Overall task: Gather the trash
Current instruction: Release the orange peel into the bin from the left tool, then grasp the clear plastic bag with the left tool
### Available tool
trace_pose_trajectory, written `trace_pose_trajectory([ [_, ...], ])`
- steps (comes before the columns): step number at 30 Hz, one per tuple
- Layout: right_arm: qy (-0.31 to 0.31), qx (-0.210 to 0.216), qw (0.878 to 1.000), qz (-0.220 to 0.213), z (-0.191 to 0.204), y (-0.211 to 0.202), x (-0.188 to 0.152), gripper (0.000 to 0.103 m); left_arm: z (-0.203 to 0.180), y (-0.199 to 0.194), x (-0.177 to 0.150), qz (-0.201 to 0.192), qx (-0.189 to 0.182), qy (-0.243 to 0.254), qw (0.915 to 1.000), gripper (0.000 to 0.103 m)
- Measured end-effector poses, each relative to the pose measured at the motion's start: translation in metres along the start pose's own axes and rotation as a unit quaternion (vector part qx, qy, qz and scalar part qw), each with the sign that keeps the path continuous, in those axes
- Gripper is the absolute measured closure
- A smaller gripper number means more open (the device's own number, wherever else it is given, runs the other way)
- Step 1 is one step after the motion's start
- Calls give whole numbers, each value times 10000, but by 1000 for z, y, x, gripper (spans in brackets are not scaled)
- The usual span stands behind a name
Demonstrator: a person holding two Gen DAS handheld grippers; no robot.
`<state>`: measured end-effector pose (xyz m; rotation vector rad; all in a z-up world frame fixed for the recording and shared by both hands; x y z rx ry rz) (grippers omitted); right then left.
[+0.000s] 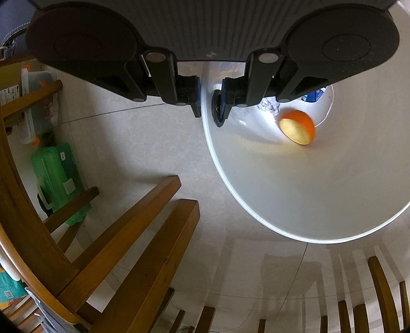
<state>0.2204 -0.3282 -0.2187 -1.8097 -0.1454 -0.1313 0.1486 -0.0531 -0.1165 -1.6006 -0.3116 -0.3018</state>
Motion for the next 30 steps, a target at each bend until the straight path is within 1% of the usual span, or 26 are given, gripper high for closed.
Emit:
trace_pose_trajectory([
  [4,-2,-4,10000,-5,0,0,0,86,17,4,-22,-39,183,-217,9996,17],
  [6,-3,-4,10000,-5,0,0,0,86,26,13,-34,2,290,-354,9990,16],
  [11,-4,-8,10000,-5,-1,0,0,86,51,53,-69,210,385,-853,9954,17],
  [14,0,-9,10000,-6,-2,2,0,86,68,86,-92,454,430,-1257,9901,17],
  [16,7,-7,10000,-5,-2,2,1,86,77,102,-107,547,449,-1400,9876,18],
  [20,12,-17,10000,-8,-1,2,0,85,96,119,-143,717,742,-1809,9781,18],
  [22,9,-29,10000,-11,-1,2,1,85,103,123,-164,767,865,-2035,9722,18],
  [25,9,-34,10000,-14,-1,2,1,85,114,128,-196,818,1167,-2347,9616,18],
  [29,0,-41,10000,-18,-2,1,2,85,121,141,-233,914,1241,-2800,9475,19],
  [30,4,-41,10000,-18,-2,1,1,85,121,145,-240,931,1249,-2871,9451,20],
])
Point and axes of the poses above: each gripper's, at about its wrist camera, not at the fingertips, and y roughly the way its jaws point, z to its left, x to its top, the point moved 9 cm from there along y, roughly the way its jaws point, and after that the axes turned 12 degrees about z, right-handed, at the moved point
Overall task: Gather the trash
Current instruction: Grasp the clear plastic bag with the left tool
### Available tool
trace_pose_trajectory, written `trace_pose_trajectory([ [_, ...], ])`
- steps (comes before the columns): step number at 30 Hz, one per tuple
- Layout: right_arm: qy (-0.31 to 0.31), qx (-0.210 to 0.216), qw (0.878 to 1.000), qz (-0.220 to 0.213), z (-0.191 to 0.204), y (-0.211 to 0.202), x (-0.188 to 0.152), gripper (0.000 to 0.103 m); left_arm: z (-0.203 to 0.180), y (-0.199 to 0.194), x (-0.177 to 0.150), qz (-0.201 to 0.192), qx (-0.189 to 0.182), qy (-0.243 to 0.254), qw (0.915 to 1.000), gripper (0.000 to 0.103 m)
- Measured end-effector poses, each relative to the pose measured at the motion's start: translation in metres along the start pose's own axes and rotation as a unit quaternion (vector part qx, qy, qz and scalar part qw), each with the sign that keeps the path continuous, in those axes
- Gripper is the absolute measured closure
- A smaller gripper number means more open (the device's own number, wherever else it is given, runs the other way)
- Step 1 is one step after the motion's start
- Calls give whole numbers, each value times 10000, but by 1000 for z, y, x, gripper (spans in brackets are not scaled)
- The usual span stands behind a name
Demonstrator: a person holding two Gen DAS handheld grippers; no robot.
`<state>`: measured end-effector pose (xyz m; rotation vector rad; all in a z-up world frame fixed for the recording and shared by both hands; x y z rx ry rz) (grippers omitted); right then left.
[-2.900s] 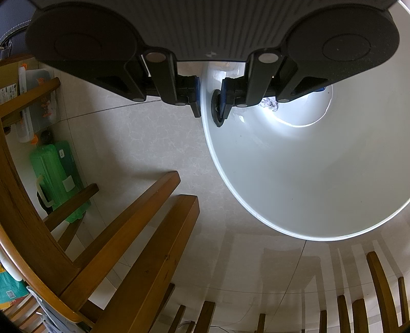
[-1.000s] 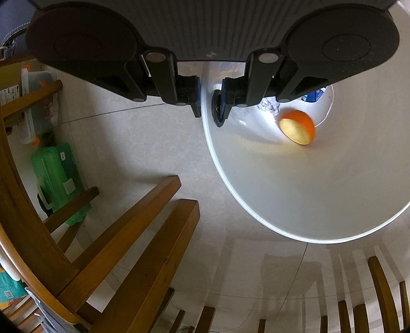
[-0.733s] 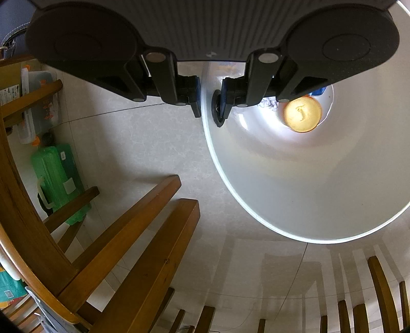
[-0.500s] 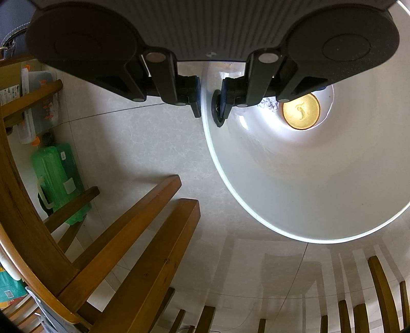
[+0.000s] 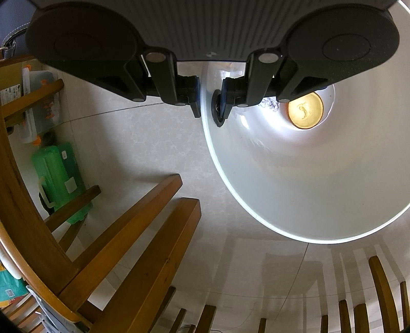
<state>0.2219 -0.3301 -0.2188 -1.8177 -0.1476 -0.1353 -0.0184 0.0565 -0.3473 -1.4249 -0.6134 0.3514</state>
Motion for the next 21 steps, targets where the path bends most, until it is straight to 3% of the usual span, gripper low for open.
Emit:
trace_pose_trajectory([
  [8,-8,-5,10000,-2,0,0,0,85,14,31,-19,210,53,-456,9987,32],
  [10,-9,-6,10000,-7,0,0,0,85,13,33,-18,221,82,-435,9988,32],
  [16,-7,-7,10000,-5,1,-1,0,85,2,41,-22,404,114,-158,9990,49],
  [21,-5,-3,10000,-1,0,-1,1,85,4,39,-24,452,27,-353,9983,56],
])
Point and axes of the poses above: each gripper's, at about its wrist camera, not at the fingertips, and y roughly the way its jaws point, z to its left, x to its top, the point moved 9 cm from there along y, roughly the way its jaws point, and after that the axes turned 12 degrees about z, right-handed, at the moved point
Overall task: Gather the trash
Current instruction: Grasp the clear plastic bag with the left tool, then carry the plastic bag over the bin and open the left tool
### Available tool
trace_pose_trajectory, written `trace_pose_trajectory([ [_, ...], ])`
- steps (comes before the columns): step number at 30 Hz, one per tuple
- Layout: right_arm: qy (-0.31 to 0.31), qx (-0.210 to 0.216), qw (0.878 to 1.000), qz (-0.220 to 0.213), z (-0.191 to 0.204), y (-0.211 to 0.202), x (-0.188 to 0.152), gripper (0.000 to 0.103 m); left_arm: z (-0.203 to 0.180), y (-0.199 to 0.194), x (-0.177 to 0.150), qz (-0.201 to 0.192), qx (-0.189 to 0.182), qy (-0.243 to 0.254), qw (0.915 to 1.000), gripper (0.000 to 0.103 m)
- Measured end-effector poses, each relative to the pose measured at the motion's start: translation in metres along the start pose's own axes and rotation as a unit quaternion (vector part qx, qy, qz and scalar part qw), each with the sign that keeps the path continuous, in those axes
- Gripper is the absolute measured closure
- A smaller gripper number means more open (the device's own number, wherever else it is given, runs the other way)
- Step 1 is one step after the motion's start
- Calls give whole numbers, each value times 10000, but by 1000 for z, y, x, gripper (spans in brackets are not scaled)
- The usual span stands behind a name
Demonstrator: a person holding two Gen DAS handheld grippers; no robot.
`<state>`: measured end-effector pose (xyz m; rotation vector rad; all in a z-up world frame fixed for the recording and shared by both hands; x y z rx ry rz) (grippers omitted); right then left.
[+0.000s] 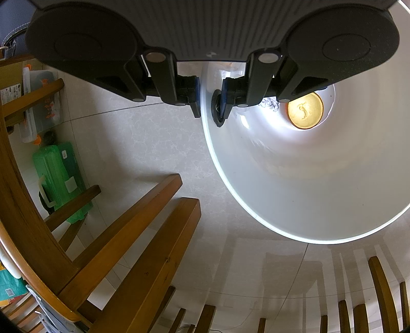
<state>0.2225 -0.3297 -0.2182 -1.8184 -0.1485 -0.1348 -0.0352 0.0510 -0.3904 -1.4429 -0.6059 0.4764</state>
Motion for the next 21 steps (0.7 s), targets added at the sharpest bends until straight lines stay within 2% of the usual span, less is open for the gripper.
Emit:
trace_pose_trajectory([
  [6,-12,5,10000,10,1,-1,1,85,-6,-23,0,114,-119,179,9997,56],
  [13,-27,21,10000,76,3,-1,1,86,-34,-79,9,195,-276,916,9952,56],
  [21,-32,52,9999,114,4,-2,0,86,-76,-158,35,-177,-615,1667,9839,56],
])
Point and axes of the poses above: each gripper's, at about its wrist camera, not at the fingertips, and y roughly the way its jaws point, z to its left, x to its top, the point moved 9 cm from there along y, roughly the way its jaws point, and after that the axes turned 12 degrees about z, right-handed, at the moved point
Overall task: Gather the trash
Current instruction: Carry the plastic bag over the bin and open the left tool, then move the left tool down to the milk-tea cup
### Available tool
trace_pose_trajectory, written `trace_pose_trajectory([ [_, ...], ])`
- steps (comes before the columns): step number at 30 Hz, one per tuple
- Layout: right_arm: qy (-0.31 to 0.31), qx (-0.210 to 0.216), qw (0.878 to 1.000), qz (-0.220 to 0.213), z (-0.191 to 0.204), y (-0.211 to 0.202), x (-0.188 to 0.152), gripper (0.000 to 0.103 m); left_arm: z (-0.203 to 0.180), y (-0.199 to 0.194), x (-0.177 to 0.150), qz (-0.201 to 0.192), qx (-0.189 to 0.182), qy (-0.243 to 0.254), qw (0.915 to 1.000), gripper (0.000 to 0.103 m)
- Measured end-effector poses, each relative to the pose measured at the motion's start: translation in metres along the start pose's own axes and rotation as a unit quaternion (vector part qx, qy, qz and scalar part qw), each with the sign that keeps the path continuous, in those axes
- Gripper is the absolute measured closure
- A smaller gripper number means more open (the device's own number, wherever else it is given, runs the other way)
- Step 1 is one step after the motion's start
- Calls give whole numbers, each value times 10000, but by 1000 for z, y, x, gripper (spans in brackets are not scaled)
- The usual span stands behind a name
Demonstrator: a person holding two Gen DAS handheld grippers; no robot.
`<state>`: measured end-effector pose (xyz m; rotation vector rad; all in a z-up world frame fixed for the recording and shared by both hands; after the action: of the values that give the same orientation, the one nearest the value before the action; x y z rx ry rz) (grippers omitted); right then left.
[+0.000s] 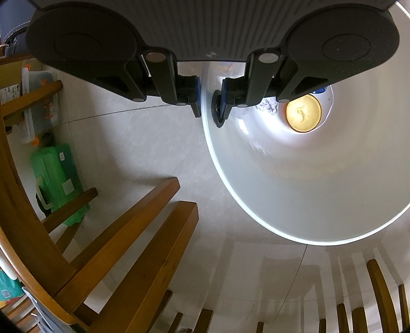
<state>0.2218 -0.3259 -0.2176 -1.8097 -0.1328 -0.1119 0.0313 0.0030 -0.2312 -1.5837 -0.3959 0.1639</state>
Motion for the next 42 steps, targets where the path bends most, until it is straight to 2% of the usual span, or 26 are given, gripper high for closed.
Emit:
trace_pose_trajectory([
  [4,0,10,10000,0,0,0,0,86,-12,-29,13,-47,-198,107,9997,56],
  [9,-20,25,10000,10,0,1,-1,86,-28,-70,38,-111,-187,440,9988,56],
  [16,-17,230,9996,179,-1,2,2,86,-67,-124,104,-725,-350,839,9932,56],
  [20,34,394,9988,278,-4,3,3,87,-97,-123,135,-942,-422,1069,9889,55],
  [22,81,484,9983,325,-5,3,3,88,-108,-116,144,-947,-398,1133,9882,50],
  [23,104,534,9979,346,-6,3,3,89,-111,-111,147,-929,-359,1141,9885,44],
  [25,131,608,9974,362,-8,3,4,90,-116,-104,149,-956,-278,1146,9884,42],
  [28,126,643,9972,354,-9,4,4,91,-115,-94,143,-978,-368,1127,9881,39],
  [30,111,611,9975,339,-8,3,4,91,-115,-89,137,-948,-418,1088,9887,38],
  [34,35,490,9984,295,-5,2,3,90,-105,-87,119,-958,-289,1010,9898,36],
  [38,-72,305,9993,205,-1,2,2,89,-79,-83,94,-1083,-146,755,9911,27],
  [42,-63,249,9995,187,-1,2,2,89,-47,-63,66,-936,63,315,9951,25],
])
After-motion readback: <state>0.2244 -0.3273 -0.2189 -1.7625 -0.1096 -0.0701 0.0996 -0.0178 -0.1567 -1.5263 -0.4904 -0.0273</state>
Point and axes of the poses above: each gripper's, at about its wrist camera, not at the fingertips, and y roughly the way its jaws point, z to its left, x to its top, the point moved 9 cm from there along y, roughly the way its jaws point, and after that the axes turned 12 degrees about z, right-handed, at the moved point
